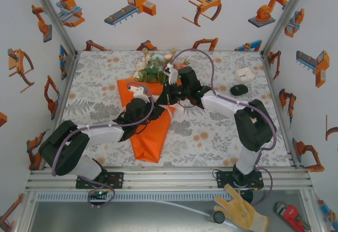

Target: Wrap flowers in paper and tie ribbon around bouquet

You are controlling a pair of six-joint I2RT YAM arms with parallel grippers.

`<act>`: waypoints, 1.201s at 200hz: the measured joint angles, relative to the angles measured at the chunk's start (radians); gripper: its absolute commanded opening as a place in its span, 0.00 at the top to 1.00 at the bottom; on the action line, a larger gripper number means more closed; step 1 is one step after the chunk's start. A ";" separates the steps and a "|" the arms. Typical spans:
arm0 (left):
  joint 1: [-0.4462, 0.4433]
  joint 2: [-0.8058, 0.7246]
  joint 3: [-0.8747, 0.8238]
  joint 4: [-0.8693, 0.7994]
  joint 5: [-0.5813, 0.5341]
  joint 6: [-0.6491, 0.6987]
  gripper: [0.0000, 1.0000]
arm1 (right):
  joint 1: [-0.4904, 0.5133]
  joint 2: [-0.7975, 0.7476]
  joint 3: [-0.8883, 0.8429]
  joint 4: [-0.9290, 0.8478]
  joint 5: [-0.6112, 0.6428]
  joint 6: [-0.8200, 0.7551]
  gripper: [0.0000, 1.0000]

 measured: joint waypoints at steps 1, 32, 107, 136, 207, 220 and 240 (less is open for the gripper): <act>0.001 0.000 0.000 -0.001 0.001 0.000 1.00 | 0.000 0.000 0.000 -0.001 0.000 0.000 0.99; 0.008 -0.054 0.002 -0.057 0.010 -0.010 1.00 | 0.000 0.000 0.002 -0.010 0.006 -0.004 0.99; -0.016 -0.109 0.051 -0.160 -0.041 0.218 0.43 | 0.001 0.000 0.030 -0.026 0.017 0.001 0.99; -0.016 -0.060 0.059 -0.154 -0.064 0.236 0.61 | 0.001 0.000 0.030 -0.026 0.017 0.008 0.99; -0.016 -0.019 0.074 -0.134 -0.026 0.229 0.93 | 0.000 0.000 0.032 -0.044 0.048 0.014 0.99; -0.014 -0.025 0.074 -0.148 -0.002 0.219 0.96 | 0.001 0.000 0.037 -0.065 0.073 0.004 0.98; -0.011 -0.053 0.076 -0.186 0.035 0.185 1.00 | 0.005 0.000 0.042 -0.100 0.108 -0.030 0.92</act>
